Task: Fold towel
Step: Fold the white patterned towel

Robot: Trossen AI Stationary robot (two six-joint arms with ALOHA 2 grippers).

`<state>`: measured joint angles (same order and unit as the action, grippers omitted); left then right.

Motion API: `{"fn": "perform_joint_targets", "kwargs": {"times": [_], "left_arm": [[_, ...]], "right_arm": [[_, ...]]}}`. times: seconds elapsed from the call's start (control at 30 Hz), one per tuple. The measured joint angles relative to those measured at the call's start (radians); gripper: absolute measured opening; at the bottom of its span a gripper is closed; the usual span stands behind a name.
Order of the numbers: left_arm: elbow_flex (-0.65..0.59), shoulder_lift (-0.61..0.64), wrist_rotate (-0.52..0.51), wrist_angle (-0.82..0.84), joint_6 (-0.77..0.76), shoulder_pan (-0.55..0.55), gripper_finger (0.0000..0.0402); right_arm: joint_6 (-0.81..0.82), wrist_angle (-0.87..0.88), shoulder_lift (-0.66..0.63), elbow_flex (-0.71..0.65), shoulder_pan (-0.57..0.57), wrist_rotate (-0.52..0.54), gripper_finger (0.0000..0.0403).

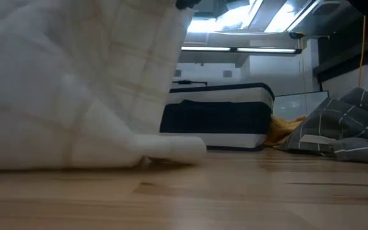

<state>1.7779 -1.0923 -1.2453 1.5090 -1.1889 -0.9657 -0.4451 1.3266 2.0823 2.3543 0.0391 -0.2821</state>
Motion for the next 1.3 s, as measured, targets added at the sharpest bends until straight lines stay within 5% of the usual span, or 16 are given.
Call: {"fn": "perform_joint_targets", "kwargs": {"times": [0.13,0.4,0.6,0.77,1.03,1.13,1.3], "left_arm": [[0.000,0.013,0.036,0.000,0.040,0.000,0.0000],[-0.002,0.007,0.346,0.065,-0.120,0.000,0.0000],[-0.015,-0.036,0.549,0.040,0.121,0.000,0.0000],[-0.016,-0.083,0.523,-0.099,0.485,0.000,0.0000],[-0.014,-0.095,0.464,-0.632,1.368,0.003,0.0000],[0.018,-0.083,0.433,-0.732,1.488,0.026,0.0000],[0.119,-0.047,0.271,-0.736,1.425,0.068,0.0000]], "right_arm": [[0.003,0.000,0.000,0.000,0.000,0.000,0.0000],[0.006,-0.001,0.001,0.000,0.000,0.000,0.0000],[0.006,-0.002,0.001,0.000,0.000,-0.011,0.0000],[0.006,-0.003,0.001,0.000,0.000,-0.029,0.0000],[0.008,-0.039,0.001,0.000,0.000,-0.053,0.0000],[0.022,-0.043,0.001,0.000,0.000,-0.054,0.0000],[0.023,-0.044,0.001,0.001,0.000,-0.078,0.0000]]}}
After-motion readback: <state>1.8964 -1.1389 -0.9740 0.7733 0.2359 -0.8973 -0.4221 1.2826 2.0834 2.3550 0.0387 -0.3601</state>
